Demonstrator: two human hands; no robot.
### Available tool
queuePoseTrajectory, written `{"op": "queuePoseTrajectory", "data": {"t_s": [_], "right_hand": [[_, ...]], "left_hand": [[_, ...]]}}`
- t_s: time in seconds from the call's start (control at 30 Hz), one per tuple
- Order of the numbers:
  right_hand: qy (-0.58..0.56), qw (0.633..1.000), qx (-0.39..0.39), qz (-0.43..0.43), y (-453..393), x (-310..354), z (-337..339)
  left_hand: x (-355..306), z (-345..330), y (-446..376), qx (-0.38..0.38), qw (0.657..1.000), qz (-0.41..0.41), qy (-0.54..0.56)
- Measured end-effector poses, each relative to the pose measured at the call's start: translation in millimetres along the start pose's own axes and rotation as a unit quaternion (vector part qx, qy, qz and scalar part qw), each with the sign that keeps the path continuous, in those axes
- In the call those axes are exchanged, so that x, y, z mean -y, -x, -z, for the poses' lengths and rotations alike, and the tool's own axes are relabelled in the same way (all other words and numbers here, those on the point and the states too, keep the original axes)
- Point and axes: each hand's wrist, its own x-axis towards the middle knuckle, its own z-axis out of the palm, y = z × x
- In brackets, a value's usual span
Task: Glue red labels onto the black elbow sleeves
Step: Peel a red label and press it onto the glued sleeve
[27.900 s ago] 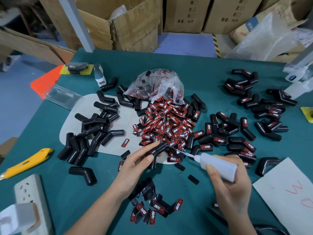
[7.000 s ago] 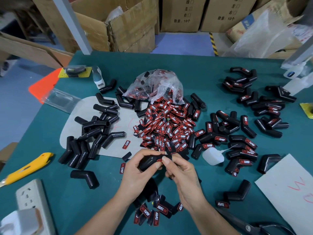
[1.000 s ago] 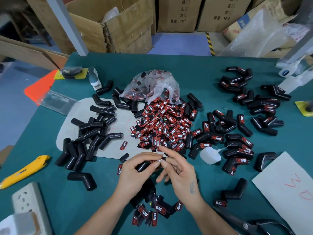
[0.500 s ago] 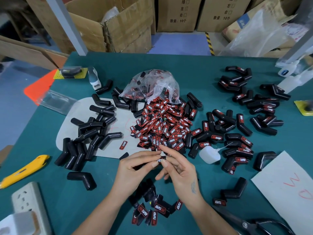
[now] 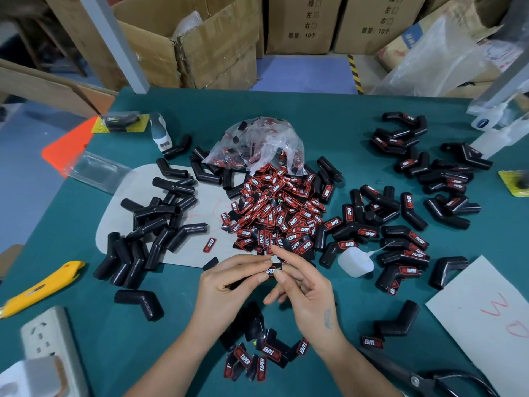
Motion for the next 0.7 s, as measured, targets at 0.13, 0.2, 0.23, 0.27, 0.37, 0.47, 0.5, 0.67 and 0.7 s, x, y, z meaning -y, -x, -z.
{"op": "queuePoseTrajectory", "data": {"t_s": [0.13,0.2,0.23,0.27,0.37,0.47,0.5,0.67,0.7], "right_hand": [[0.001,1.000,-0.001,0.003,1.0,0.7,-0.4],[0.005,1.000,-0.001,0.006,1.7,0.7,-0.8],[0.007,1.000,-0.001,0.008,1.9,0.7,-1.0],[0.008,1.000,-0.002,0.010,2.1,0.8,-1.3],[0.007,1.000,0.000,0.012,1.7,0.7,-0.8],[0.008,1.000,0.005,0.014,1.5,-1.7,0.1],[0.008,1.000,0.007,0.015,1.6,-2.7,0.3],[0.025,0.999,0.026,0.024,-0.1,-5.2,0.7],[0.030,0.999,0.029,0.026,-0.2,-4.8,0.5]], "left_hand": [[0.8,-0.4,1.3,-0.009,1.000,0.000,-0.006],[1.2,0.2,1.2,-0.007,1.000,-0.001,-0.006],[1.2,0.3,1.2,-0.007,1.000,-0.004,-0.008],[1.1,0.3,1.1,-0.007,1.000,-0.008,-0.011],[1.4,-0.3,0.8,-0.006,1.000,-0.016,-0.013],[1.8,-0.3,0.8,-0.002,1.000,-0.026,-0.016],[1.8,-0.2,0.8,0.000,0.999,-0.032,-0.018],[4.3,0.8,-1.5,0.001,0.995,-0.074,-0.067],[5.0,0.5,-1.3,0.001,0.993,-0.088,-0.079]]}}
